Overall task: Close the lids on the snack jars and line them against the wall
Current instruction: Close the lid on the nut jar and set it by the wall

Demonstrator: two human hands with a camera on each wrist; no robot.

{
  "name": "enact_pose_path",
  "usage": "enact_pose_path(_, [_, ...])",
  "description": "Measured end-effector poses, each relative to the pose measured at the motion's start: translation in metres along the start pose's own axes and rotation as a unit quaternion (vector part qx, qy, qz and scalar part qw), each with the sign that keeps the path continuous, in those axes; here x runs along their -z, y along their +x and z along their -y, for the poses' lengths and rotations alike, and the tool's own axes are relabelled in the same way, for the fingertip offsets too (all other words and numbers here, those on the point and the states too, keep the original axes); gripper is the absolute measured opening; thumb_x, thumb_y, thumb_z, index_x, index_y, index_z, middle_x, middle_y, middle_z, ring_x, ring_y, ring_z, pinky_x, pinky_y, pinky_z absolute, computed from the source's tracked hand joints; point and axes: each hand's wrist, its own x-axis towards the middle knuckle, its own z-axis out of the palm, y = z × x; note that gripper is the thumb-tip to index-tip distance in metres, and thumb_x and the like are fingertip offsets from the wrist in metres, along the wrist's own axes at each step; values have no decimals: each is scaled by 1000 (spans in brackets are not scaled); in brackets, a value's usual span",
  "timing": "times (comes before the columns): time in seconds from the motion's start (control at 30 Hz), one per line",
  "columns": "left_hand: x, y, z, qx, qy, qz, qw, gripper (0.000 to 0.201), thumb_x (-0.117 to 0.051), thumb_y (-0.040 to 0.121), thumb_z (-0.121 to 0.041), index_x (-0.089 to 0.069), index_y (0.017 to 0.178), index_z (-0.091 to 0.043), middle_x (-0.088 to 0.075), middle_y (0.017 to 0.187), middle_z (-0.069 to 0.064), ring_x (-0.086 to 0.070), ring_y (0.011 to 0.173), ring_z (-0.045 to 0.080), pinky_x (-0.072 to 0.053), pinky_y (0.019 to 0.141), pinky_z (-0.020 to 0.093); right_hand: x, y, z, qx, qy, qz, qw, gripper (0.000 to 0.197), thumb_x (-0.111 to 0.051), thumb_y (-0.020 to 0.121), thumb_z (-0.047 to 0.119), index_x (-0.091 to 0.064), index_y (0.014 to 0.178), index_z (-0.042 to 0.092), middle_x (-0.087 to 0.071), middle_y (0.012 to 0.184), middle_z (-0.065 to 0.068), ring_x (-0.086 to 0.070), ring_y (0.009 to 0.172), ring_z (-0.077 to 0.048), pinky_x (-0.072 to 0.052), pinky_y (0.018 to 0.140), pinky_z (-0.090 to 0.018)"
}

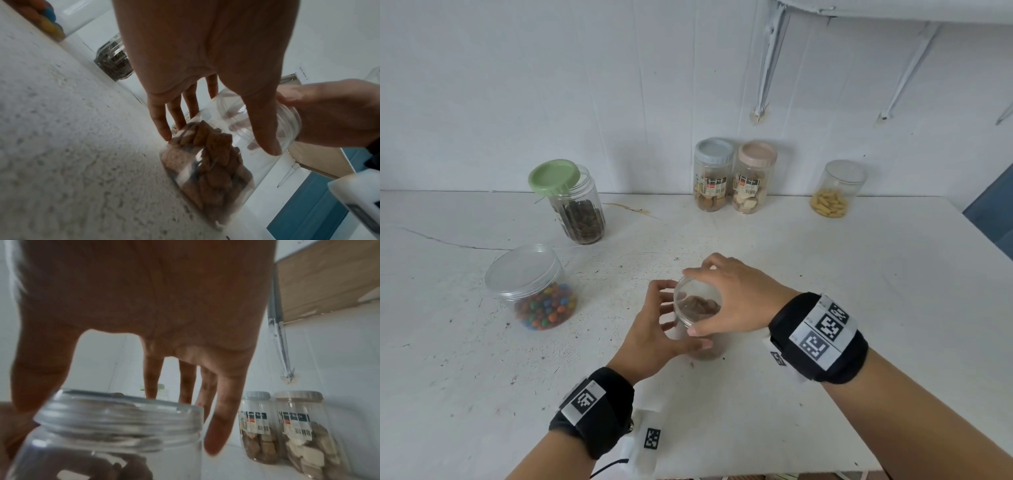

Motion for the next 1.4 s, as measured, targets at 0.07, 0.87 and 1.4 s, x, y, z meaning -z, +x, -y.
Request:
enact_pose_path(0.07, [2,-1,-2,-10,4,4,1000,85,-102,57,-26,-49,124,-33,-68,122,-13,-66,116,8,-55,99,30,-2,-1,-2,-7,18,-29,999,92,-71,74,75,-37,151,40,-47,139,-1,-48,129,-24,-46,102,-40])
enact_pose_path(0.87, [8,3,-15,-55,91,-13,994,89,-102,45,-45,-60,123,-51,-65,125,-16,-59,121,7,-50,104,37,-3,-17,-25,-44,155,-82,983,74,-61,74,84,-55,127,32,-59,102,5,-59,93,-11,-49,82,-29])
enact_pose_path(1.4, [13,19,-22,-21,91,27,995,91,-105,46,-32,-61,124,-48,-67,124,-16,-58,115,-8,-46,97,18,-15,-10,-44,-97,193,-129,968,70,-46,78,89,-62,107,26,-71,87,-1,-69,82,-21,-56,79,-37])
